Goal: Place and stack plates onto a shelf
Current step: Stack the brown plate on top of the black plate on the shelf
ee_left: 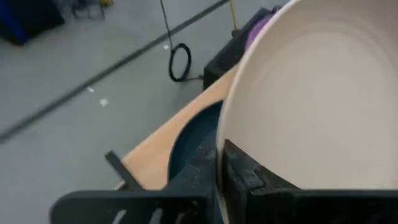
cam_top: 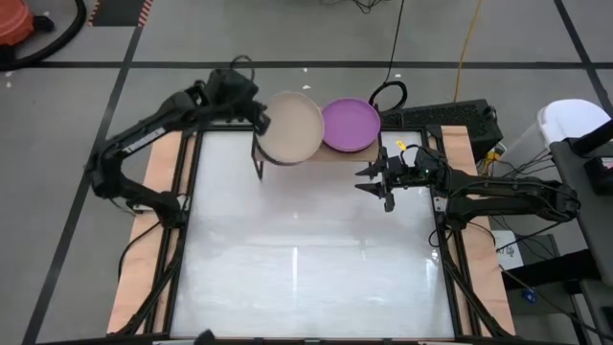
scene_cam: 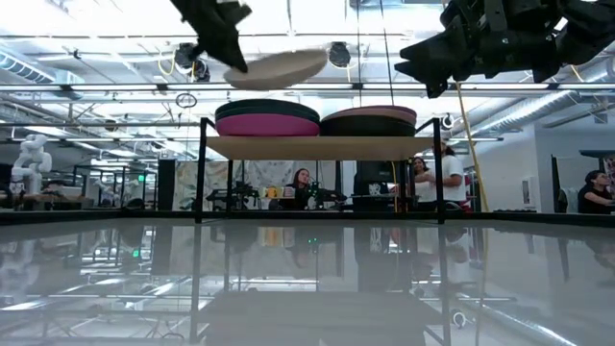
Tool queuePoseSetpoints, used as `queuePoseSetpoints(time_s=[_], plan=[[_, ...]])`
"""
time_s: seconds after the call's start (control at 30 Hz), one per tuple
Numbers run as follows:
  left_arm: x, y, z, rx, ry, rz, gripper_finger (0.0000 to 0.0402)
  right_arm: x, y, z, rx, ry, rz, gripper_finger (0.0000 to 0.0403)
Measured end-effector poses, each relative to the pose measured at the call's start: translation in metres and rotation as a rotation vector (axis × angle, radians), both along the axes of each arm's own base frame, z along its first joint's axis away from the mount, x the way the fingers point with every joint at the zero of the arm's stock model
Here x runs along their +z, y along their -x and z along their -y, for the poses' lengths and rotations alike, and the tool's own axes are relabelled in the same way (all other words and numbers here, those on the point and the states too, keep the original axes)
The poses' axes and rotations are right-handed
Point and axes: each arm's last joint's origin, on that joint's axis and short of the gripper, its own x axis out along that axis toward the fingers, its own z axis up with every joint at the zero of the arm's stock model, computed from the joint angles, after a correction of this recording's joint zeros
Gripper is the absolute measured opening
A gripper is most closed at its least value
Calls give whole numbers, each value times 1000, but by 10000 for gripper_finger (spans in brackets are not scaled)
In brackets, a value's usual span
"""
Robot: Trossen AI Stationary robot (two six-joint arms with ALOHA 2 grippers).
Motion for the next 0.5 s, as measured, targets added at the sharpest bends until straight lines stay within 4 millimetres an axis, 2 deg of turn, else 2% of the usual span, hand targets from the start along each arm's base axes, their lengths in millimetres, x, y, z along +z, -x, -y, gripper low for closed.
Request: queuePoseSetpoints(time_s=[0.13, 0.23, 0.5], plan=[[-14, 6, -28, 49, 77, -14, 14, -1, 0, 0, 1, 4, -8, 157], [-19, 6, -39, 41, 101, -14, 41, -1, 0, 0, 1, 8, -13, 157], [-28, 8, -40, 15, 162, -66, 125, -1, 0, 0, 2, 46, -8, 157]])
